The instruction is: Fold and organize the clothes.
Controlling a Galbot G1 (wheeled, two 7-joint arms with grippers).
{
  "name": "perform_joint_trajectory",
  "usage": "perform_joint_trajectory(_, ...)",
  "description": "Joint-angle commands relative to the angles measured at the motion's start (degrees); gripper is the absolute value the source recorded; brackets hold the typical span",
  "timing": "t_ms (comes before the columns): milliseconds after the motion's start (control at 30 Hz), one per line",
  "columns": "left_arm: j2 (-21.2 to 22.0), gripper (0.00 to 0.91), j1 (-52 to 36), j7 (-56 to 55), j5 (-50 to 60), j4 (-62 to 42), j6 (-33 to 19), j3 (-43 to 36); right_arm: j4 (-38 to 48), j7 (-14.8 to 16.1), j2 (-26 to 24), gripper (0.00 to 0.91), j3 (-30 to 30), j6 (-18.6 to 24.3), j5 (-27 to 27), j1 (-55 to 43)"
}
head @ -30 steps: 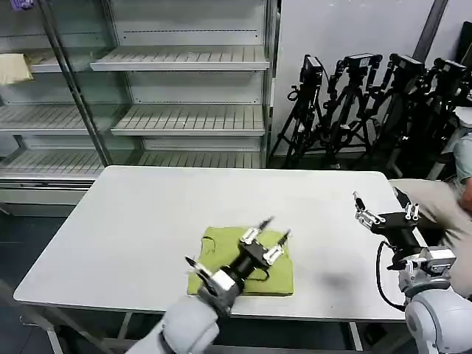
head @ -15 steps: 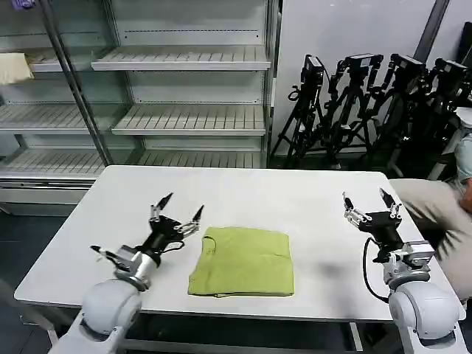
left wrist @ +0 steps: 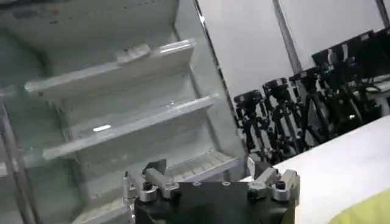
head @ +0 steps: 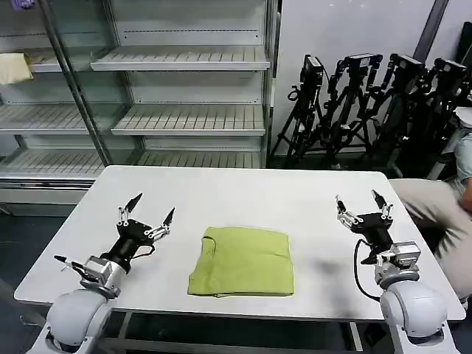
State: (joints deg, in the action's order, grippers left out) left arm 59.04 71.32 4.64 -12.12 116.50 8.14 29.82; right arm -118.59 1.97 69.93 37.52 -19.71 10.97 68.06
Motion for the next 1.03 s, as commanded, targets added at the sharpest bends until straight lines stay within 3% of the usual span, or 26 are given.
perform_joint_trajectory(33, 2.88, 0.907, 2.43, 1.24, 4.56, -0.81, -3.53, 2.73, 1.60, -0.50, -0.31, 0.907, -2.74, 0.35, -5.09, -3.59)
perform_joint_trajectory(233, 2.50, 0.907, 3.20, 0.71, 5.31, 0.55, -4.58, 3.51, 2.76, 0.38, -0.13, 0.907, -4.91, 1.86, -10.87, -6.19)
perform_joint_trajectory(1033, 1.35, 0.907, 0.01, -2.70, 5.24, -0.44, -4.25, -1.95, -3.32, -0.16, 0.52, 0.907, 0.88, 1.92, -8.34, 0.34)
